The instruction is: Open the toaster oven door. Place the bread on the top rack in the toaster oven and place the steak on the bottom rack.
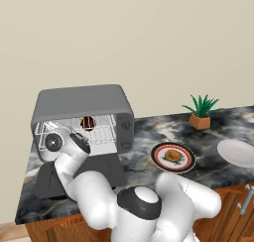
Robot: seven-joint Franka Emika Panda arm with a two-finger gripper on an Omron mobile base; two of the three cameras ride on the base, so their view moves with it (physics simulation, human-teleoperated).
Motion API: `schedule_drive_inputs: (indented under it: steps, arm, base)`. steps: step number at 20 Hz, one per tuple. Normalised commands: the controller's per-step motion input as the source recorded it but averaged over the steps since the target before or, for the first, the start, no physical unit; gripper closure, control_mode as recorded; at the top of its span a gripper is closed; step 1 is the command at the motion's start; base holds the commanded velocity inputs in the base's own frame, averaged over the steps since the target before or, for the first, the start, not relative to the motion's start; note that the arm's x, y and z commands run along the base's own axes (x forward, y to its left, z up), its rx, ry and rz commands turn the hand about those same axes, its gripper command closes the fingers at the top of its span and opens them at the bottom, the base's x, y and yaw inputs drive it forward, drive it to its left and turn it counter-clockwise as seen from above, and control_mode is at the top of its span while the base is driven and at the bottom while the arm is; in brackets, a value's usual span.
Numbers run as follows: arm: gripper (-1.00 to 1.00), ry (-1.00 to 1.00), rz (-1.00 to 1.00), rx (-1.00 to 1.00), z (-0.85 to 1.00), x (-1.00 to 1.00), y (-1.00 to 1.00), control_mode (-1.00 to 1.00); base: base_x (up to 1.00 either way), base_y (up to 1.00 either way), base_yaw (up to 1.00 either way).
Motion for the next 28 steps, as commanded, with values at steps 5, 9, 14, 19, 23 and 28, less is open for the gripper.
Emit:
schedule_drive_inputs:
  steps: [5, 9, 14, 19, 23, 28]
  arm:
    - [-1.00, 0.16, 0.00, 0.00, -0.32, -0.03, 0.01, -1.00]
    - [-1.00, 0.11, 0.00, 0.00, -0.42, -0.09, 0.03, -1.00]
    - [1.00, 0.10, 0.00, 0.00, -0.44, -0.07, 0.13, -1.00]
    - [1.00, 0.06, 0.00, 0.00, -0.42, -0.18, 0.06, -1.00]
    - [1.00, 0.07, 0.00, 0.00, -0.45, -0.42, 0.11, -1.00]
    - [1.00, 0.14, 0.00, 0.00, -0.42, -0.42, 0.18, -1.00]
  base:
    - [0.00, 0.00, 0.00]
    - [0.00, 0.00, 0.00]
    - [0.00, 0.00, 0.00]
    - [0.00, 0.00, 0.00]
    - [0.00, 0.00, 0.00]
    - [0.00, 0.00, 0.00]
